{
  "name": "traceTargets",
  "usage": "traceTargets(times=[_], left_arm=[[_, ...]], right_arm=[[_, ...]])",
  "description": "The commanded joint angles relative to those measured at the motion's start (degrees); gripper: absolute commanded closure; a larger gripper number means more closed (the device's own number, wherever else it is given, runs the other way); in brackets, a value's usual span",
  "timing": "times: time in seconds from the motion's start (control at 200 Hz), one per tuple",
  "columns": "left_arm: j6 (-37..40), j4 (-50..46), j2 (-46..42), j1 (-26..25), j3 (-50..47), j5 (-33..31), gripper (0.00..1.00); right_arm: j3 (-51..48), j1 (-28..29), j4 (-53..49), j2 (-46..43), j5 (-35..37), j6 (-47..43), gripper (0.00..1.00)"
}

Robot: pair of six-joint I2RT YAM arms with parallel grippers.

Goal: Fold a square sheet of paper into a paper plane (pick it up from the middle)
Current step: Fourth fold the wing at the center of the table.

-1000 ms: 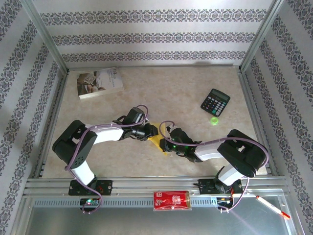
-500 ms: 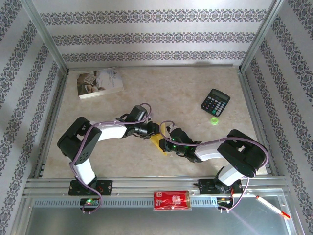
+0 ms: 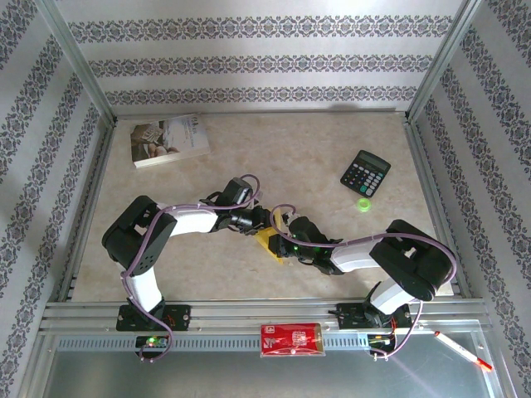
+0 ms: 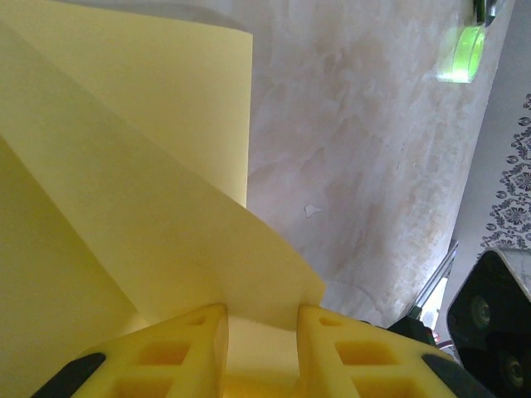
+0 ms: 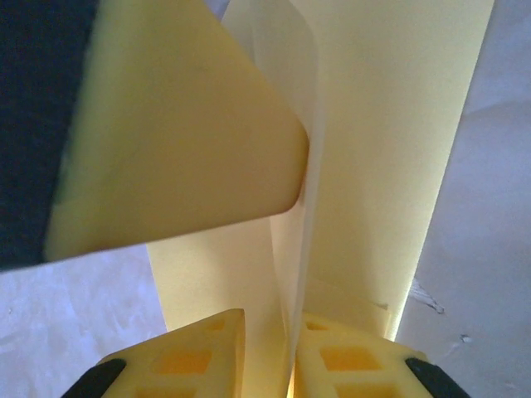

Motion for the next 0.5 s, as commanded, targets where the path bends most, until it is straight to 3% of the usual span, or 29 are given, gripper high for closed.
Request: traceTargets(times=[0.0,0.495], left_arm=[[2.0,-1.1,1.1,-0.8,1.3,0.7,0.72],[2.9,-1.6,1.7,-0.8,1.5,0.7,0.73]], right_arm=[[-0.1,-0.7,-3.8,-0.3,-0.3,0.0,0.78],[0.4,-1.4,-6.3,-3.3,-1.1,0.8,0.76]])
